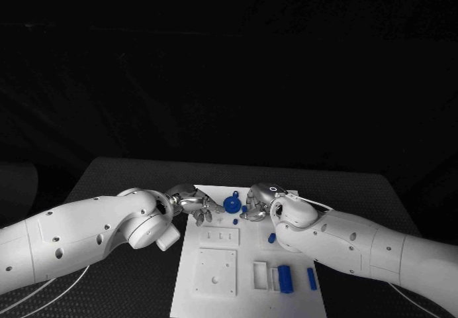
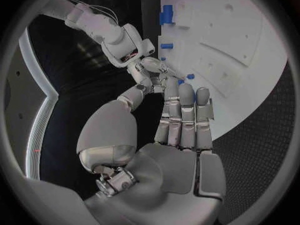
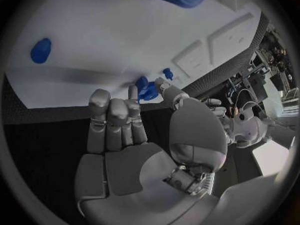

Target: Assemble the parts on the task board

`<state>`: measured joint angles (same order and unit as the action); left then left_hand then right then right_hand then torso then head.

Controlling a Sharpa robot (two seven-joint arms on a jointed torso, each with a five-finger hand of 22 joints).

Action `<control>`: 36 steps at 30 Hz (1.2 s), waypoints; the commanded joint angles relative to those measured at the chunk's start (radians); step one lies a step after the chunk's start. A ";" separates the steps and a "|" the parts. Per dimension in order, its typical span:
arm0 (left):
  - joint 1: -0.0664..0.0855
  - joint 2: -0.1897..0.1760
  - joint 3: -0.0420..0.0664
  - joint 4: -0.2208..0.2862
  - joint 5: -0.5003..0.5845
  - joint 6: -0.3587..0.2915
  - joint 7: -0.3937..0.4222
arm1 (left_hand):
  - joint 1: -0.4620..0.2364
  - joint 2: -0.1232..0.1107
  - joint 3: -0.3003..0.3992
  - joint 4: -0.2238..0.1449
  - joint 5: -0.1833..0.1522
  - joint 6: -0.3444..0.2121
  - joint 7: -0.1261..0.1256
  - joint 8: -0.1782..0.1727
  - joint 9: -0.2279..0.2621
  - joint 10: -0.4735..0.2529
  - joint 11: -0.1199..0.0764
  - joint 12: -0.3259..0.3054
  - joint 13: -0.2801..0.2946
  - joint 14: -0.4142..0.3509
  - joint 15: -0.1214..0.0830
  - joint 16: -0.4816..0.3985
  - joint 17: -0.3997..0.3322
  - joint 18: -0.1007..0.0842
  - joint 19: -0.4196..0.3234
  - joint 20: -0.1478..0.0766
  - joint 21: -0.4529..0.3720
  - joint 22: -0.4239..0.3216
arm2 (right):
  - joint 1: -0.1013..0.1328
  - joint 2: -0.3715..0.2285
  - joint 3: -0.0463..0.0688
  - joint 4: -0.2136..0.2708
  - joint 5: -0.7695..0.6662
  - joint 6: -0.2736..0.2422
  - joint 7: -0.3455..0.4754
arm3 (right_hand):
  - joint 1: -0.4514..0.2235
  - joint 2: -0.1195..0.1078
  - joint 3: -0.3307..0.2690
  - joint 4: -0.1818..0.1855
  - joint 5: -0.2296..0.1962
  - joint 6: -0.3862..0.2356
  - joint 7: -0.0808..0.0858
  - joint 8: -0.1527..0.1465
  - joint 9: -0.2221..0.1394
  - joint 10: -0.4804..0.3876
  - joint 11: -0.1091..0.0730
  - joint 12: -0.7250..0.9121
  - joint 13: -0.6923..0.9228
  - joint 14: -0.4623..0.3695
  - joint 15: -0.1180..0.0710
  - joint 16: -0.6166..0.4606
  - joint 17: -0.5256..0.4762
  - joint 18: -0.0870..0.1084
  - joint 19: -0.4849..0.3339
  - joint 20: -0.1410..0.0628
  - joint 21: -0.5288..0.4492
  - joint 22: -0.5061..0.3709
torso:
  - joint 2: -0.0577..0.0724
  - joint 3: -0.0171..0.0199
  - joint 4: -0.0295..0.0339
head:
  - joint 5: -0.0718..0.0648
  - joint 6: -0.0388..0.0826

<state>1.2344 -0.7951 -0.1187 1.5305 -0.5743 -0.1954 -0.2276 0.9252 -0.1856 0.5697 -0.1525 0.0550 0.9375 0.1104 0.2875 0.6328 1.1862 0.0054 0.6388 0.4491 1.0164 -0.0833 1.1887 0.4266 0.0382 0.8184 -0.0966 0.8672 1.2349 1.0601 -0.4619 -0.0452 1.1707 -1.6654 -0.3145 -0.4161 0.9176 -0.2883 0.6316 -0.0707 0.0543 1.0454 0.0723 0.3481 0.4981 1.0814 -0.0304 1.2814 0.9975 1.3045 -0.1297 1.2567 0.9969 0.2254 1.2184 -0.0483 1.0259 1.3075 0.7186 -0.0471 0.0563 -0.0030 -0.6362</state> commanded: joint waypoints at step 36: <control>0.005 0.000 0.001 -0.005 0.020 0.010 0.018 | 0.017 0.019 -0.012 0.011 -0.005 -0.014 0.012 -0.002 -0.003 -0.001 0.009 -0.016 -0.002 0.003 0.009 -0.012 0.000 -0.015 -0.005 -0.074 -0.012 -0.001 | -0.001 0.004 0.000 -0.023 0.052 -0.004 0.083 | 0.135 0.101 0.191 -0.123 -0.005 0.013 0.014 -0.010 -0.003 0.001 0.007 -0.017 0.015 0.000 0.004 -0.009 0.002 0.036 -0.012 0.013 0.007 0.016 | 0.004 -0.0043 -0.0032 | 0.004 0.003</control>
<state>1.2383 -0.7952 -0.1188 1.5245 -0.5613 -0.1937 -0.2279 0.9371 -0.1737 0.5613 -0.1441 0.0550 0.9251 0.1190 0.2875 0.6315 1.1863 0.0053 0.6263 0.4484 1.0198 -0.0796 1.1810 0.4268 0.0382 0.8185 -0.0966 0.8593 1.2342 1.0602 -0.4553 -0.0451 1.1473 -1.6460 -0.3150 -0.3797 1.0527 -0.1956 0.8240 -0.1884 0.0543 1.0445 0.0784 0.3364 0.4943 1.0795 -0.0249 1.2680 1.0114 1.3055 -0.1278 1.2527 0.9976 0.2285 1.2130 -0.0391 1.0294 1.3074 0.7227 -0.0509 0.0525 0.0011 -0.6343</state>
